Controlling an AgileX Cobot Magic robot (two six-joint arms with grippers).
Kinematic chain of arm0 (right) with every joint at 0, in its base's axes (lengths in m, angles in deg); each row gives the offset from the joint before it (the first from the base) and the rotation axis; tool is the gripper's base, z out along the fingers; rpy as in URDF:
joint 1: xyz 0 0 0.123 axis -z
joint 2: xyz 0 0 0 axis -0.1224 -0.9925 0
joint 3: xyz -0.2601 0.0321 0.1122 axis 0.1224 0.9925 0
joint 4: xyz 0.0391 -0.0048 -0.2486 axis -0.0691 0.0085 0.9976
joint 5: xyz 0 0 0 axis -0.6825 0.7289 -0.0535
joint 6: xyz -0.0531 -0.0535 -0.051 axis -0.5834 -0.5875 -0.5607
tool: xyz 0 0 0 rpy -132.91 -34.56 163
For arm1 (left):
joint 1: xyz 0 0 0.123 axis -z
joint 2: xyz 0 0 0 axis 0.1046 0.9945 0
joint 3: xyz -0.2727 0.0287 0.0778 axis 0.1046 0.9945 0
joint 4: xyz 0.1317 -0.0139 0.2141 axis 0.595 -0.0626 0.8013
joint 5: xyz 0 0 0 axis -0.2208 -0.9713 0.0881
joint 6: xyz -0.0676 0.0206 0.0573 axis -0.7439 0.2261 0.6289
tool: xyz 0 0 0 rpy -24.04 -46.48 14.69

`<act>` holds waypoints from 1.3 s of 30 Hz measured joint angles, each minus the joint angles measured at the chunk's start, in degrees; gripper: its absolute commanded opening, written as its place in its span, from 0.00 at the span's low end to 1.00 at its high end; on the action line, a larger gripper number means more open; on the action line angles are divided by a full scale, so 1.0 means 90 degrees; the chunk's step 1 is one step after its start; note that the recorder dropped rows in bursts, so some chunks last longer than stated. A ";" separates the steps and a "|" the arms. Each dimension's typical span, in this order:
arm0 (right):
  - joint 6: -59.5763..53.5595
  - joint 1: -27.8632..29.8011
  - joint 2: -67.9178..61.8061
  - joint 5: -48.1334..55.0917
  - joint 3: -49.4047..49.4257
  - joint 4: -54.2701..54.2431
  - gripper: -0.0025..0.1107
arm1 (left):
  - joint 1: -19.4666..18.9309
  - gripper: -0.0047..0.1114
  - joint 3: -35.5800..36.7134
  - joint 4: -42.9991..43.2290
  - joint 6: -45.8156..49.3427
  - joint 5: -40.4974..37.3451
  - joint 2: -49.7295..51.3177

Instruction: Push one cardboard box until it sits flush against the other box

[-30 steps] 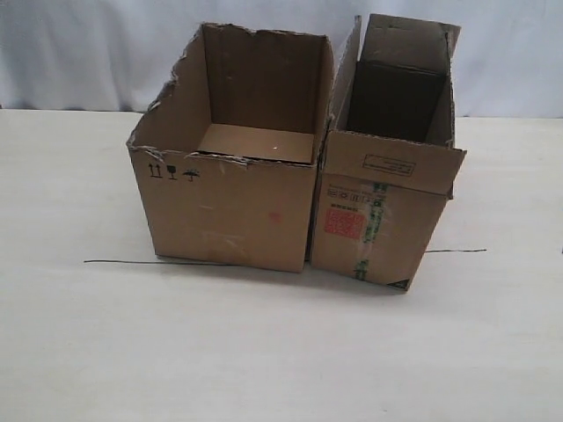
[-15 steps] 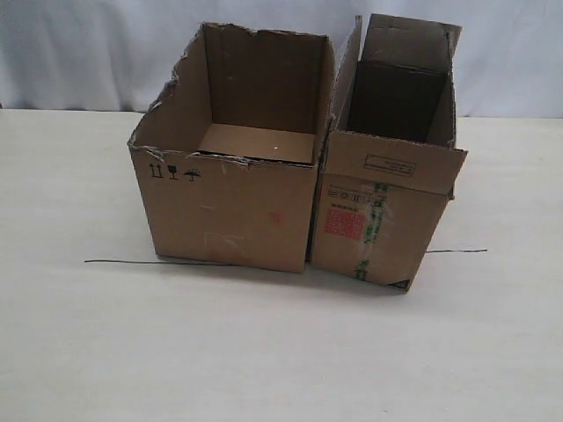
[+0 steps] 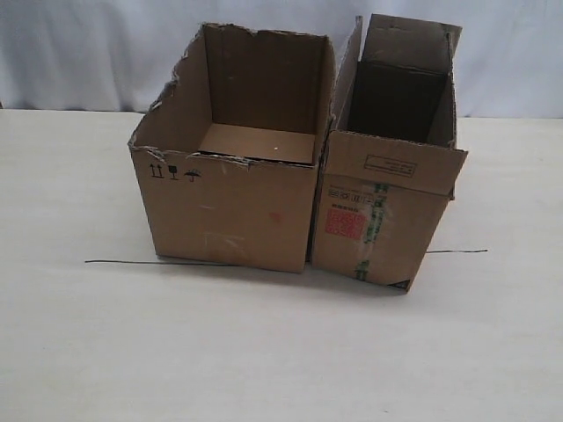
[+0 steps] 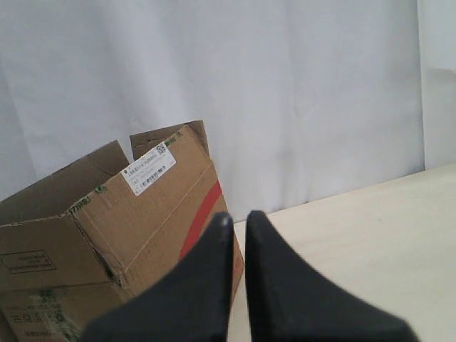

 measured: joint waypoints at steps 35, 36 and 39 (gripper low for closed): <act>-0.1849 0.0014 0.0000 0.0302 0.0000 -0.0044 0.07 | 0.0000 0.04 0.0000 0.0000 0.0000 0.0000 0.0000; -0.2067 0.0029 0.0000 0.0364 0.0000 -0.0202 0.07 | 0.0000 0.04 0.0000 0.0000 0.0000 0.0000 0.0000; -0.2333 0.0146 0.0000 0.0451 0.0000 -0.0393 0.07 | 0.0000 0.04 0.0000 0.0000 0.0000 0.0000 0.0000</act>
